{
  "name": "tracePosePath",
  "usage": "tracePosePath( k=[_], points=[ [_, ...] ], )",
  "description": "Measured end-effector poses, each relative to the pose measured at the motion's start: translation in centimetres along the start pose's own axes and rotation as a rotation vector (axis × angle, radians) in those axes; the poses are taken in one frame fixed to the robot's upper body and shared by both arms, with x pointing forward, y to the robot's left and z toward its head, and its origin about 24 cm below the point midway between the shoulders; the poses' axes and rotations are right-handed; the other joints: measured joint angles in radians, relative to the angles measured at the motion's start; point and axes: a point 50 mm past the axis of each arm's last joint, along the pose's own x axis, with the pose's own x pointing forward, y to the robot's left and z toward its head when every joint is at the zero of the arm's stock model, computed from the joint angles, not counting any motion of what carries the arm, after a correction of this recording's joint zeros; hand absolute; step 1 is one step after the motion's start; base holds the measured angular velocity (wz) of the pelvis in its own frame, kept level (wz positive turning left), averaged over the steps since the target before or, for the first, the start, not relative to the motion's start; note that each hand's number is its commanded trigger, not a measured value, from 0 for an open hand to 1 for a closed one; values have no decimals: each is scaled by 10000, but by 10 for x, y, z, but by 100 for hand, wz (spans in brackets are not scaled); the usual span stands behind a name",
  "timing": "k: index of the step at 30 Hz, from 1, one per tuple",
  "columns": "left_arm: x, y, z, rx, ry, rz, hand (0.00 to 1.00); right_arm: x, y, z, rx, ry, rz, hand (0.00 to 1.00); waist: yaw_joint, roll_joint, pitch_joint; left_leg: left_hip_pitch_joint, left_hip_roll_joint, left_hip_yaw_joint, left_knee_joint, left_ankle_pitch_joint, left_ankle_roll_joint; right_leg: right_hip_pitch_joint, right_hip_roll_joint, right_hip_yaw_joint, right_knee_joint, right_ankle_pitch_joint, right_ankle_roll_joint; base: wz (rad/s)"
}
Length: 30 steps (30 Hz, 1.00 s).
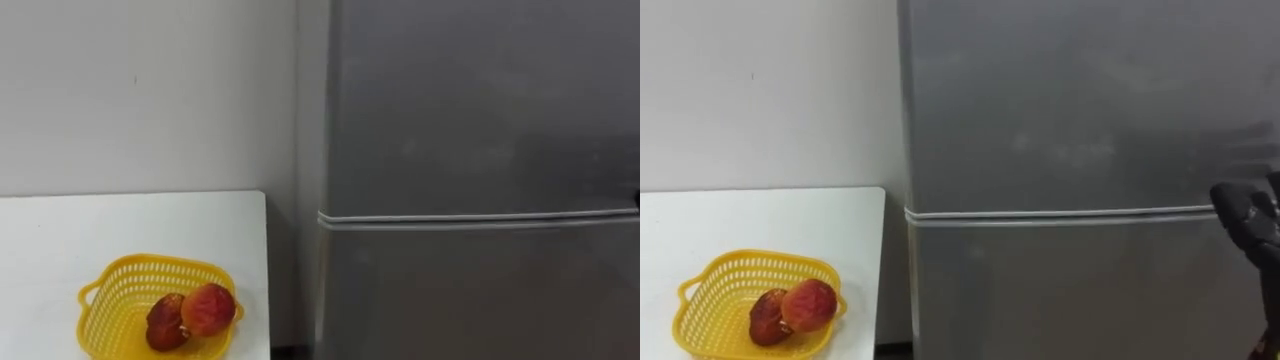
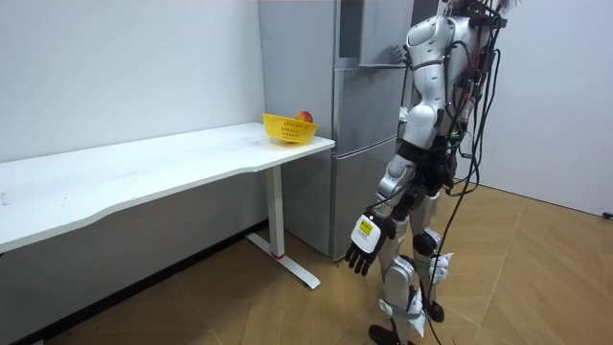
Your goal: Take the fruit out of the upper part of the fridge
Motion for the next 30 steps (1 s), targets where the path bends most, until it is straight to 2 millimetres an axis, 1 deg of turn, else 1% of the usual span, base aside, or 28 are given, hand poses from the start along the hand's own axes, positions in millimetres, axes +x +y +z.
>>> tracePosePath(
  k=[5, 10, 20, 21, 23, 25, 28, 30],
  points=[
    [0, 0, 0, 10, 28, 5, 0, -1, 0, -3, -69, 174, -4, 0, 25, -10, -21, 2, 2, -17, 19, 0, 0, 2, 7, 2, 1, 24, 4, 0],
    [0, -1, -1, 58, 38, -18, 0, -1, 1, -5, -702, 260, 103, 0, 18, -9, -48, 0, 6, -15, 22, 0, 0, 9, 13, 13, 4, 40, 1, 0],
    [0, 0, 0, 265, 2, -50, 0, -2, 1, -5, -2022, 247, 122, 0, -27, 11, -58, -8, 7, -42, 0, -1, -1, 23, 18, -4, -18, 50, 4, 0],
    [0, 0, 0, 249, -1, -27, 0, -2, 1, -5, -2302, 218, 55, 0, -23, 10, -60, -7, 6, -46, -14, -1, -1, 23, 22, -4, -22, 50, 5, 0],
    [0, 1, 1, 352, -26, 63, 0, -2, 1, -4, -3562, 134, -170, 0, -18, 18, -60, -14, 6, -45, -11, -1, -1, 20, 28, 2, -34, 55, 6, 0],
    [0, 1, 3, 434, -67, 84, 0, -5, -3, -4, -5304, 70, -638, 0, -2, 11, -64, -31, 2, -62, -6, -1, -1, 10, 21, -44, -39, 57, 9, 2],
    [1, 1, 3, 422, -73, 58, 0, -6, -6, -4, -6571, -73, -1247, 0, 38, 37, -54, 7, 3, -51, -1, -1, -1, -29, 19, -22, -20, 57, 9, -1],
    [1, 1, 5, 389, -86, 56, 0, -7, -8, -2, -8093, -470, -1835, 0, 33, 71, -43, 15, 4, -43, -2, -1, -1, -24, 18, -12, -18, 56, 9, 0]
  ],
)
